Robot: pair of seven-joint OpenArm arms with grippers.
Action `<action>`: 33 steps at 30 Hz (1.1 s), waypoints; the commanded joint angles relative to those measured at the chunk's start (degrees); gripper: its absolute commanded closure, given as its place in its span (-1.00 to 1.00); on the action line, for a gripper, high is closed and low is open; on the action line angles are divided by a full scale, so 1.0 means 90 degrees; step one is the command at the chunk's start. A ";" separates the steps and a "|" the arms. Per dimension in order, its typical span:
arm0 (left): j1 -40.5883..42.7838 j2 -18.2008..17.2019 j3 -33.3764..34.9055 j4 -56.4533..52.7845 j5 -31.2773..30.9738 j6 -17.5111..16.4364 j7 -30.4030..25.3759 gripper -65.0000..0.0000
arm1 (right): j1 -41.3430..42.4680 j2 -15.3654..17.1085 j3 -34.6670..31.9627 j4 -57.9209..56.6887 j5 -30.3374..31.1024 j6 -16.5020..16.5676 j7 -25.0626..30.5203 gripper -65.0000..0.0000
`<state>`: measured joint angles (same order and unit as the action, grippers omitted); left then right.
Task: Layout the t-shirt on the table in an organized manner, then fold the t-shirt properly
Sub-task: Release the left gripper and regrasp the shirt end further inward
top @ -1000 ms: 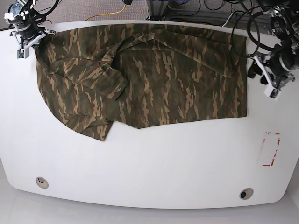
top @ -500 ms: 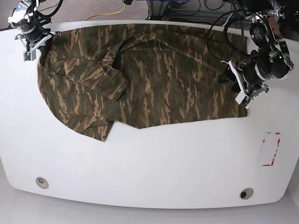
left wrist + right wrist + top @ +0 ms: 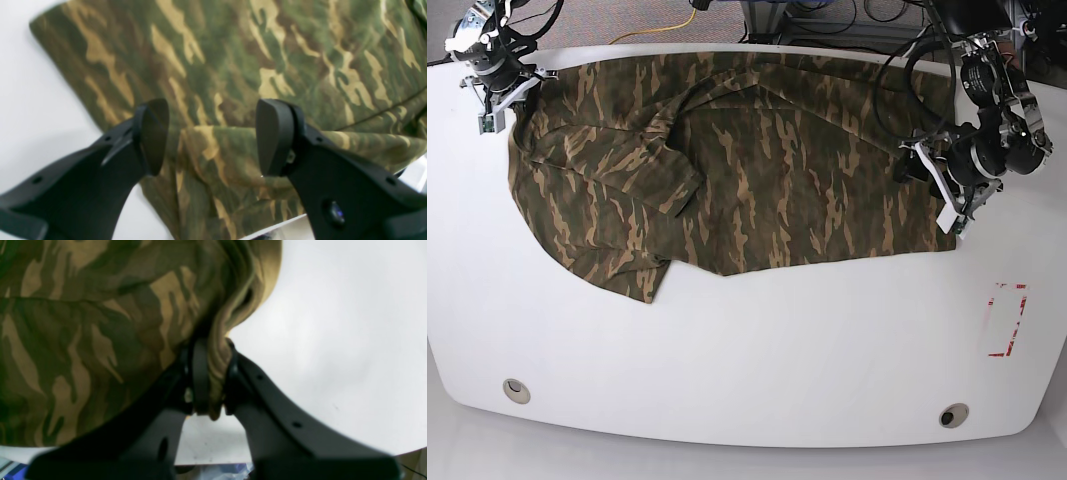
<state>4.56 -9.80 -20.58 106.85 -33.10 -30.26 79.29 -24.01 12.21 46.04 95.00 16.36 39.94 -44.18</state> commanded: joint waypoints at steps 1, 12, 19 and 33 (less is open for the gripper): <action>-0.0169 -0.0068 -0.0014 -0.0106 -0.0127 0.0134 -0.0131 -0.20 | -0.0004 0.0124 0.0037 0.0116 0.0063 0.0006 0.0099 0.82; -0.0462 -0.0078 -0.0004 -0.1415 -0.0136 0.0154 -0.0140 -0.20 | -0.0004 0.0124 0.0037 0.0116 0.0063 0.0006 0.0099 0.82; -0.0433 -0.0088 -0.0004 -0.1542 -0.0166 0.0154 -0.0140 -0.20 | -0.0004 -0.0003 0.0056 0.0116 0.0053 0.0006 0.0099 0.82; -0.0257 -0.0322 0.0699 -0.1591 -0.0166 0.0154 -0.0111 -0.20 | -0.0004 -0.0033 0.0076 0.0116 0.0053 0.0006 0.0099 0.82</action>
<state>2.24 -11.99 -14.17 91.70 -34.11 -28.93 78.59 -23.97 11.11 46.17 95.00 16.36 39.92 -44.12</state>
